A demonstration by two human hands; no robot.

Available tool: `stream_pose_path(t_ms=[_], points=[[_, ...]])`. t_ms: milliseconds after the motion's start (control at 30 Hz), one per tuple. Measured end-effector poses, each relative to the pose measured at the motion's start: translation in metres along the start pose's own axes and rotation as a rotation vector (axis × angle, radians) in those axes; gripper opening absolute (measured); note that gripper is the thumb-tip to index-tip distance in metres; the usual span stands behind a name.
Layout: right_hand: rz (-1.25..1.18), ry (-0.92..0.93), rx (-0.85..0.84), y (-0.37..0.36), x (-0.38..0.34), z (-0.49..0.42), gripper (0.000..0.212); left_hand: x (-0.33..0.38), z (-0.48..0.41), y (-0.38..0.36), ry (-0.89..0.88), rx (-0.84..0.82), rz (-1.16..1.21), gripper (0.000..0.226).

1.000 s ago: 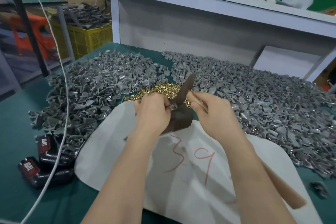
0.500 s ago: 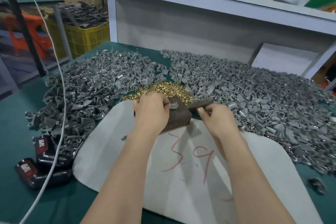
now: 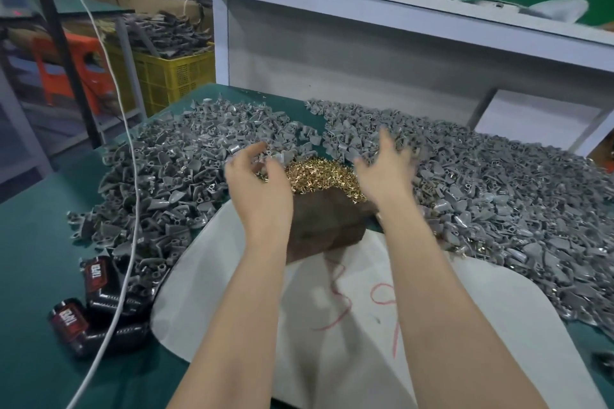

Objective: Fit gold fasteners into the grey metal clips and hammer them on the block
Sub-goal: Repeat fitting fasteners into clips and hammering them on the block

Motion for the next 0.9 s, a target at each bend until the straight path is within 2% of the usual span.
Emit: stream_pose_path(t_ms=[100, 167, 267, 433, 733, 833, 900], points=[[-0.064, 0.366, -0.161, -0.039, -0.056, 0.008, 0.04, -0.011, -0.008, 0.011, 0.17, 0.102, 0.267, 0.022], [-0.009, 0.488, -0.328, -0.069, -0.087, 0.007, 0.033, -0.016, -0.013, 0.014, 0.223, 0.155, 0.346, 0.02], [0.2, 0.505, -0.572, -0.11, -0.113, 0.002, 0.035, -0.018, -0.014, 0.019, 0.227, 0.21, 0.382, 0.02], [0.303, 0.462, -0.703, -0.141, -0.116, -0.005, 0.035, -0.02, -0.015, 0.023, 0.246, 0.227, 0.416, 0.023], [0.114, 0.357, -0.563, -0.131, -0.111, -0.007, 0.02, -0.022, -0.016, 0.021, 0.258, 0.228, 0.465, 0.019], [-0.058, 0.359, -0.416, -0.107, -0.107, -0.008, 0.03, -0.02, -0.014, 0.02, 0.22, 0.225, 0.398, 0.021], [-0.181, 0.378, -0.259, -0.078, -0.1, -0.006, 0.032, -0.017, -0.014, 0.016, 0.188, 0.152, 0.315, 0.025]])
Point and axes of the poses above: each hand's wrist, its own z-axis away from the middle knuckle, its own y-axis out of the back of the hand, x = y × z, the point moved 5 cm from there along -z, towards the middle knuckle, and after that the axes turned 13 degrees about y, right-handed, at the moved point
